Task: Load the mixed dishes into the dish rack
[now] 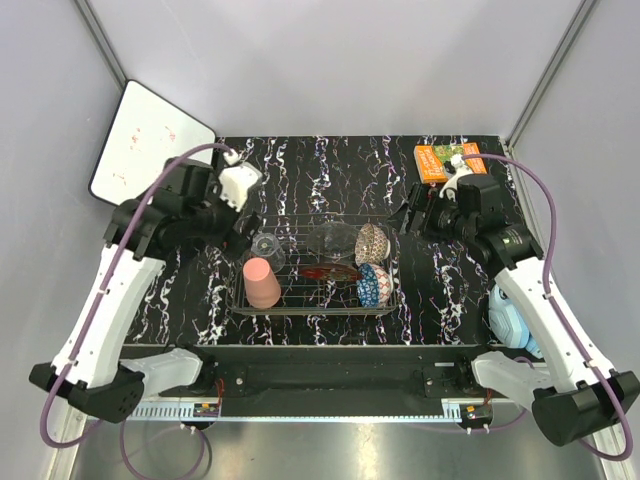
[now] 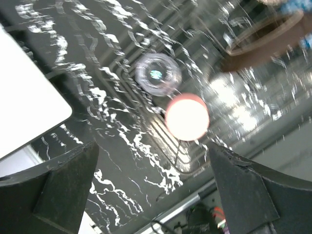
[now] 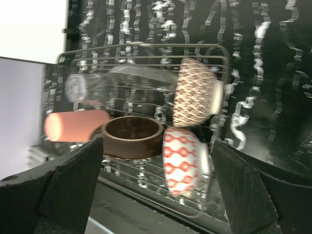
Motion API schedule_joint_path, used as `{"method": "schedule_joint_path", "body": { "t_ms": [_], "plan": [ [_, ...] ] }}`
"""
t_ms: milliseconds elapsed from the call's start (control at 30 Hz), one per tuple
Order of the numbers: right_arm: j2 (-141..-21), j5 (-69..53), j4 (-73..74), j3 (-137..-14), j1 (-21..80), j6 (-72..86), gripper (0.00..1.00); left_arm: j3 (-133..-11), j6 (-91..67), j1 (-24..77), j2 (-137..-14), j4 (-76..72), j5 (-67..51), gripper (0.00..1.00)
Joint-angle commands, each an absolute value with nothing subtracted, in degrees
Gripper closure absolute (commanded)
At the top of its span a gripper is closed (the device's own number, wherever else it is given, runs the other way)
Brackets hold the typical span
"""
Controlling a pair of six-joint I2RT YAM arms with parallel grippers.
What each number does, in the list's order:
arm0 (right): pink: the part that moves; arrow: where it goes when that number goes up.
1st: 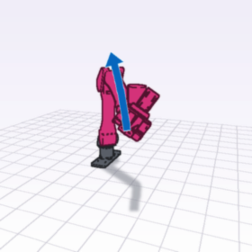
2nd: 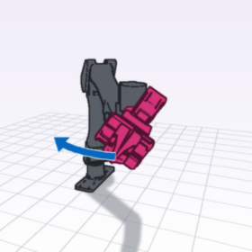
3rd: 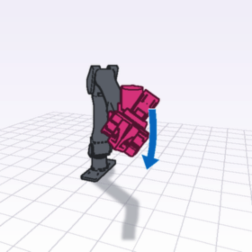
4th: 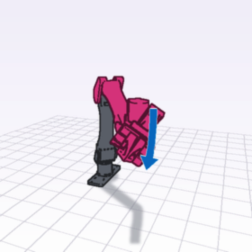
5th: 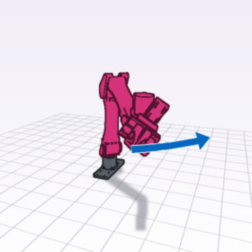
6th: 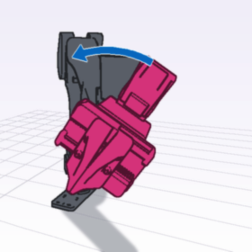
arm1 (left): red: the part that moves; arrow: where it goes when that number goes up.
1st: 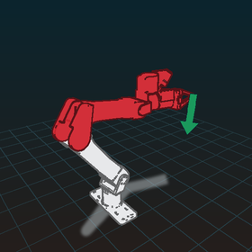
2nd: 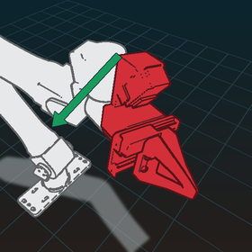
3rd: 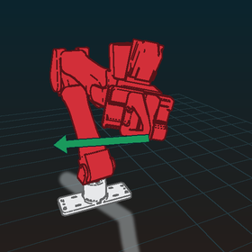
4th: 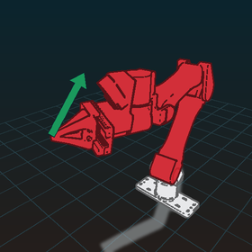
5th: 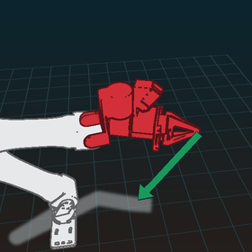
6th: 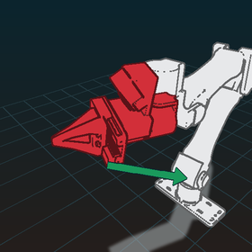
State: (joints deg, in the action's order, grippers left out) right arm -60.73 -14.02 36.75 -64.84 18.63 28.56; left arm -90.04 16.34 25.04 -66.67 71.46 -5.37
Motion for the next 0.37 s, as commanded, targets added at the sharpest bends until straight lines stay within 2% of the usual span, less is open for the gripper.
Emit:
{"method": "schedule_joint_path", "body": {
  "t_ms": [0,333],
  "plan": [
    [-58.1,-8.25,40.34,-68.12,18.54,23.9,0.0,-89.66,12.48,22.06,-64.69,66.1,-5.98,0.01],
    [-57.74,-9.67,39.9,-68.47,18.54,24.26,0.0,-83.06,10.72,20.39,-59.95,62.93,-7.47,0.01]
  ]
}}
